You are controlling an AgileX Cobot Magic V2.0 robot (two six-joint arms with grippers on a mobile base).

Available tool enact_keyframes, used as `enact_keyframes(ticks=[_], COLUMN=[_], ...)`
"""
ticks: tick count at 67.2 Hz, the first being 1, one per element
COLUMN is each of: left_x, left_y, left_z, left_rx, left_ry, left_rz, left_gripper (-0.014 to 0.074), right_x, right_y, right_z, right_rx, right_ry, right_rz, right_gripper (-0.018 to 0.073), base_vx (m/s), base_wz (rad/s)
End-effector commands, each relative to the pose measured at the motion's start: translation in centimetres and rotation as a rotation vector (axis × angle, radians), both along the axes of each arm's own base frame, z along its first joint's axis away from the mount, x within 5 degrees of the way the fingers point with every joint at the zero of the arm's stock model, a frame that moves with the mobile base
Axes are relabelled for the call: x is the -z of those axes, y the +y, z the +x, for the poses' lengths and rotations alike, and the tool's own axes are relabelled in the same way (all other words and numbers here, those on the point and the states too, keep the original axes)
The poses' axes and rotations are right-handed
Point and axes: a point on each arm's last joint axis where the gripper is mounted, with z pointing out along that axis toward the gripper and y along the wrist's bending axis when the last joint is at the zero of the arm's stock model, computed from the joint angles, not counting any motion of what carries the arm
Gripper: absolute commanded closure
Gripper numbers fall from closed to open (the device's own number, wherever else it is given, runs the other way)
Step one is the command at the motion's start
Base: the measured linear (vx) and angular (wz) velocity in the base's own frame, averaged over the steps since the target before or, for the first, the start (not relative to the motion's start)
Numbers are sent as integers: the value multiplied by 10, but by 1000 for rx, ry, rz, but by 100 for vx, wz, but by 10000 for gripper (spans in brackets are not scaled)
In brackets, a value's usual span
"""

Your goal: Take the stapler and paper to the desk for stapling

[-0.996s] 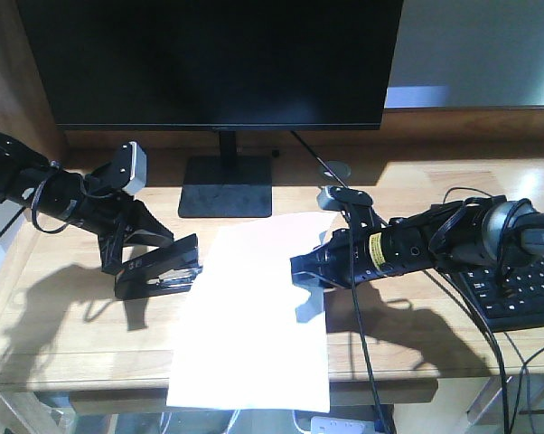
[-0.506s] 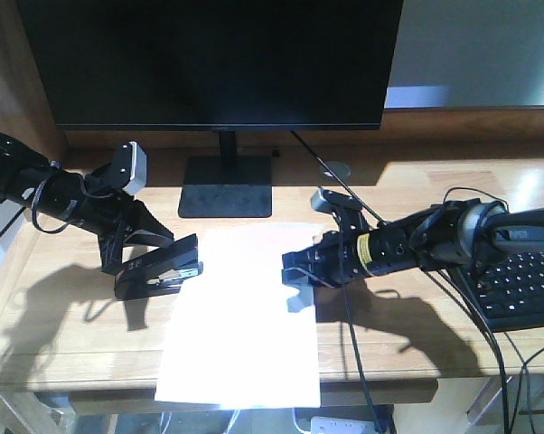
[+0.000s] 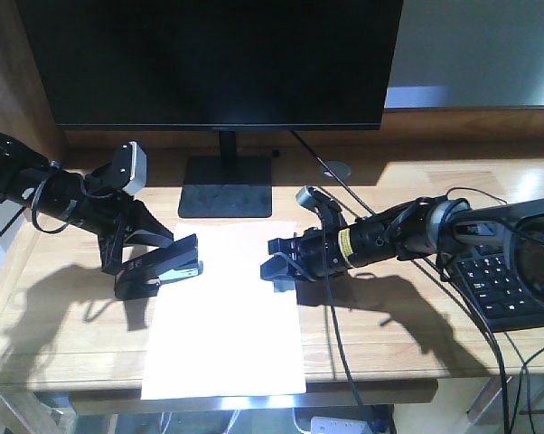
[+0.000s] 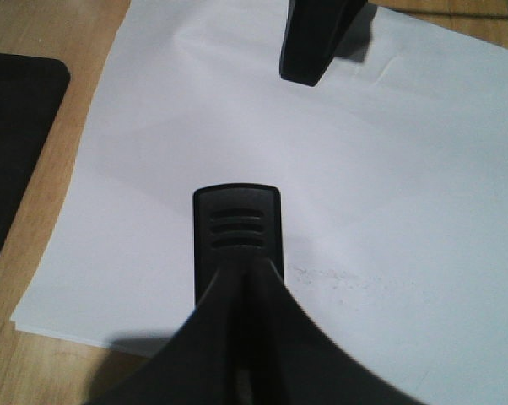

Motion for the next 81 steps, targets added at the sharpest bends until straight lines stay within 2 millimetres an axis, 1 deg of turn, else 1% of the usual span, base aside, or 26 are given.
enact_keyframes(ticks=[1,9,15,16,24,32,38,54,66,81], left_x=[-33,-33,-33,-33,-33,-33,-33,-33,-33,-33], left_y=[-4,-4,-4,-4,-4,-4,-4,-4,-4,-4], left_z=[0,0,0,0,0,0,0,0,0,0], left_rx=[-12,-12,-12,-12,-12,-12,-12,-12,-12,-12], left_ry=[-60,-60,-60,-60,-60,-60,-60,-60,-60,-60], left_rz=[-62,-62,-62,-62,-62,-62,-62,-62,-62,-62], left_gripper=[603,603,603,603,603,603,603,603,603,603], right_x=[-36,-40,-44,-44,-47,-48,-50,-53,-53,-54], right_y=[7,13,23,24,33,34,31,10,1,-19], right_z=[10,13,12,13,14,16,18,28,31,39], right_rx=[-12,-25,-43,-44,-55,-53,-34,22,34,64], right_ry=[-69,-85,-105,-110,-147,-171,-183,-196,-204,-221], right_rz=[80,88,87,83,48,13,-13,-25,-28,-37], right_gripper=[384,270,174,148,34,-39,-54,-39,-35,-35], base_vx=[0,0,0,0,0,0,0,0,0,0], base_wz=[0,0,0,0,0,0,0,0,0,0])
